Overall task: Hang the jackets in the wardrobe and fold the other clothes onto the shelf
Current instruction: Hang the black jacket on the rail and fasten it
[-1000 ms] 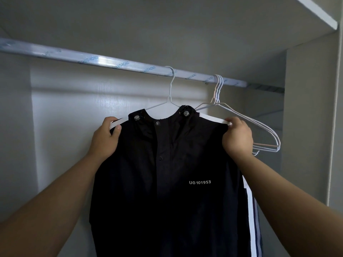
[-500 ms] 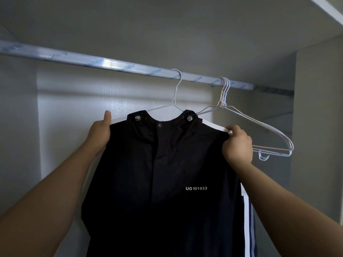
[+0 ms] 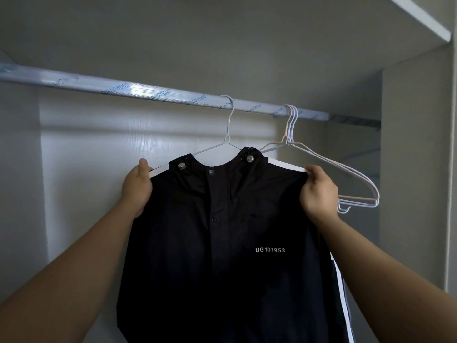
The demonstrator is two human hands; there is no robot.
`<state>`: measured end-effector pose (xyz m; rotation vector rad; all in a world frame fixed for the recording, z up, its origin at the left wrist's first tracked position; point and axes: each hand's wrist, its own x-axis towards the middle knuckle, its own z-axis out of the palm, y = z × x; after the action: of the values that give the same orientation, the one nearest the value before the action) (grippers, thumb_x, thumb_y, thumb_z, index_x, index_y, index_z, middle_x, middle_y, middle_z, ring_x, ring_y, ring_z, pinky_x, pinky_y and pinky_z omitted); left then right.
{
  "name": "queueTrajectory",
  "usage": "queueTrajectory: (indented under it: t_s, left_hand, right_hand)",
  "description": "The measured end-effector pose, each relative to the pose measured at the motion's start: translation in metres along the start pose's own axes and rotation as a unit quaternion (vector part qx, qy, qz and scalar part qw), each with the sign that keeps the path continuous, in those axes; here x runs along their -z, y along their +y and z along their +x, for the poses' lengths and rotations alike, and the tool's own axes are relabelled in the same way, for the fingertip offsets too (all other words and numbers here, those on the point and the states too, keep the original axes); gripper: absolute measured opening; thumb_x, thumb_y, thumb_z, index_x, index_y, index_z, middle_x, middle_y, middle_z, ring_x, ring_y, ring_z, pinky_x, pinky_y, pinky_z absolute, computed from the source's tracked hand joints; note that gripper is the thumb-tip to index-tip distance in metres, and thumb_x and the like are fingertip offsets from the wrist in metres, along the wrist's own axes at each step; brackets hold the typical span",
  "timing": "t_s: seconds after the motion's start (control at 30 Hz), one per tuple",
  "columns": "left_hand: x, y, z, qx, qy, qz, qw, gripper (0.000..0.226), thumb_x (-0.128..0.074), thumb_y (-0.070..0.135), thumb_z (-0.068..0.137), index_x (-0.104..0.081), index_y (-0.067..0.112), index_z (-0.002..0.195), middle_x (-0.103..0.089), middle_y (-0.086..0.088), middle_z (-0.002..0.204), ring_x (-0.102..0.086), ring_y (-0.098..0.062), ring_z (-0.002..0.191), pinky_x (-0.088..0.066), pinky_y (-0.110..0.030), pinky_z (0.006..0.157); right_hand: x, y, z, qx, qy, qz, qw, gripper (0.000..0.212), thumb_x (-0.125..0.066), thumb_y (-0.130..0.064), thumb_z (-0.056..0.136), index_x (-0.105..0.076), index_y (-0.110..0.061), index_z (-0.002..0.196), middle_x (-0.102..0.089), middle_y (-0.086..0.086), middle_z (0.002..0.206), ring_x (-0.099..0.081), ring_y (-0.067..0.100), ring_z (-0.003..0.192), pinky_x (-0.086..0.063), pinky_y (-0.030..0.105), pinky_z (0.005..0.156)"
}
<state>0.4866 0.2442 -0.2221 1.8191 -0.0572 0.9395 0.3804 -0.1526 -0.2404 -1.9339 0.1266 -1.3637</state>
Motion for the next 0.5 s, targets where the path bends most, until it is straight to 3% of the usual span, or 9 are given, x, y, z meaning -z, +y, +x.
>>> queueTrajectory:
  t_s: [0.07,0.13,0.23,0.3,0.4,0.5]
  left_hand:
    - [-0.001,0.001,-0.002,-0.049,0.039,0.019,0.998,0.063,-0.025,0.053,0.106,-0.059,0.004,0.085,-0.06,-0.01,0.083,-0.054,-0.029,0.08,-0.042,-0.04,0.071]
    - [0.0,0.01,-0.002,-0.091,0.054,0.058,0.993,0.063,-0.031,0.054,0.104,-0.041,0.007,0.065,-0.044,-0.006,0.062,-0.043,-0.025,0.06,-0.033,-0.038,0.057]
    - [0.001,0.028,0.006,-0.118,0.048,0.082,0.988,0.066,-0.042,0.062,0.098,-0.03,0.014,0.054,-0.031,-0.001,0.05,-0.034,-0.022,0.05,-0.029,-0.035,0.053]
    - [0.002,0.037,0.016,-0.119,0.04,0.066,0.99,0.068,-0.049,0.067,0.092,-0.034,0.014,0.052,-0.033,0.001,0.049,-0.036,-0.021,0.051,-0.031,-0.034,0.055]
    - [0.004,0.041,0.032,-0.114,0.048,0.043,0.991,0.052,-0.06,0.07,0.084,-0.056,0.02,0.067,-0.059,0.003,0.07,-0.055,-0.02,0.071,-0.042,-0.033,0.07]
    - [0.006,0.041,0.037,-0.121,0.061,0.036,0.99,0.055,-0.064,0.069,0.082,-0.054,0.016,0.07,-0.059,-0.001,0.07,-0.057,-0.025,0.072,-0.041,-0.033,0.067]
  right_hand:
    - [0.001,0.003,-0.002,0.0,0.001,0.017,1.0,0.047,-0.038,0.0,0.09,-0.063,-0.018,0.126,-0.069,0.007,0.122,-0.059,0.032,0.116,-0.044,0.037,0.095]
    - [0.003,0.008,-0.005,-0.009,-0.003,0.032,0.999,0.046,-0.039,0.0,0.092,-0.065,-0.019,0.124,-0.071,0.005,0.12,-0.06,0.03,0.114,-0.044,0.035,0.095]
    - [0.005,0.02,-0.009,-0.039,-0.011,0.039,0.998,0.046,-0.039,-0.001,0.092,-0.066,-0.021,0.124,-0.071,0.001,0.12,-0.062,0.027,0.113,-0.043,0.031,0.09]
    - [0.006,0.027,-0.014,-0.047,-0.016,0.035,0.998,0.047,-0.04,0.0,0.09,-0.066,-0.021,0.123,-0.072,0.001,0.118,-0.062,0.028,0.111,-0.041,0.03,0.086]
    - [0.004,0.034,-0.018,-0.053,-0.029,0.025,0.998,0.043,-0.04,-0.003,0.094,-0.064,-0.022,0.124,-0.072,0.005,0.115,-0.062,0.031,0.108,-0.04,0.032,0.083]
    - [-0.001,0.038,-0.02,-0.06,-0.042,0.01,0.997,0.036,-0.04,-0.008,0.098,-0.062,-0.021,0.124,-0.071,0.011,0.113,-0.062,0.036,0.105,-0.04,0.033,0.081]
